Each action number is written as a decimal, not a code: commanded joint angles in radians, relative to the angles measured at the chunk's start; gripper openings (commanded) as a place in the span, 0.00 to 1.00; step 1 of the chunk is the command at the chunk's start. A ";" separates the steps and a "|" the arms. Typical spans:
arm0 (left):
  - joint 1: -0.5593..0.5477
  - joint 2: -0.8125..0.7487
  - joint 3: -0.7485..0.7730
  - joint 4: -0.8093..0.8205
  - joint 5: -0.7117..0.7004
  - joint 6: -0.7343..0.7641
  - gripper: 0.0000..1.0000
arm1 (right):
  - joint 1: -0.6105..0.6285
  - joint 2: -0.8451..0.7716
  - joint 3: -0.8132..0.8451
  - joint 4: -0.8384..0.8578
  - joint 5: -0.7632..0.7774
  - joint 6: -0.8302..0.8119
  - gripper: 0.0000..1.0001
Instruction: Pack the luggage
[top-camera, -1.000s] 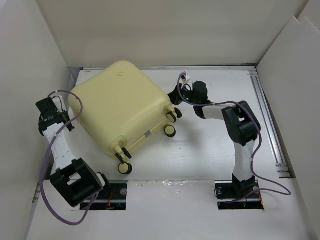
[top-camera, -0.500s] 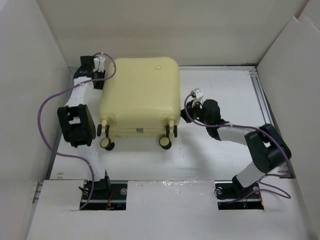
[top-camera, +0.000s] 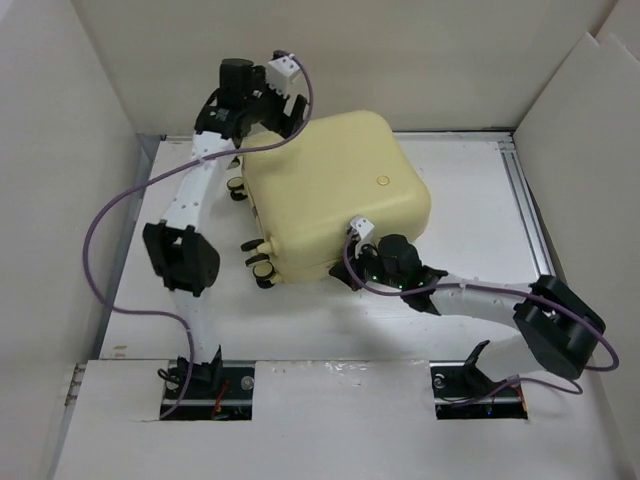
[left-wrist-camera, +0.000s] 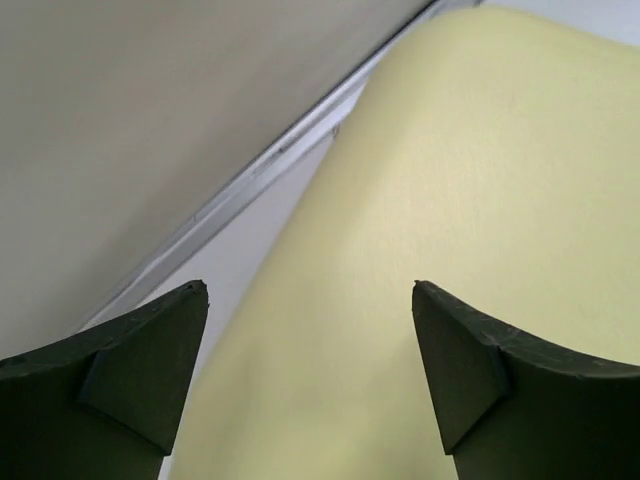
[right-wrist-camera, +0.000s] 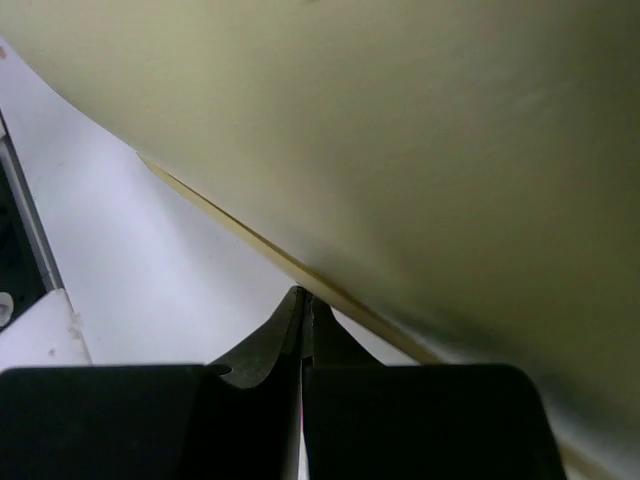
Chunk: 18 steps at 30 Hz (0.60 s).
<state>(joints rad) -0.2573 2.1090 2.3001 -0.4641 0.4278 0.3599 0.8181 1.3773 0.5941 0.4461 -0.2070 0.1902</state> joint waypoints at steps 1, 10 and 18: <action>0.081 -0.317 -0.185 -0.065 0.068 0.076 0.81 | -0.002 0.025 0.067 0.154 0.017 0.054 0.00; 0.076 -0.809 -0.767 -0.666 0.218 0.732 1.00 | 0.026 0.054 0.078 0.163 0.093 0.087 0.00; 0.024 -0.935 -0.982 -0.624 0.060 0.714 1.00 | 0.036 0.063 0.078 0.152 0.113 0.107 0.00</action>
<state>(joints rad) -0.2195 1.1824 1.3685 -1.0752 0.5388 1.0615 0.8513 1.4231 0.6128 0.4870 -0.1600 0.2691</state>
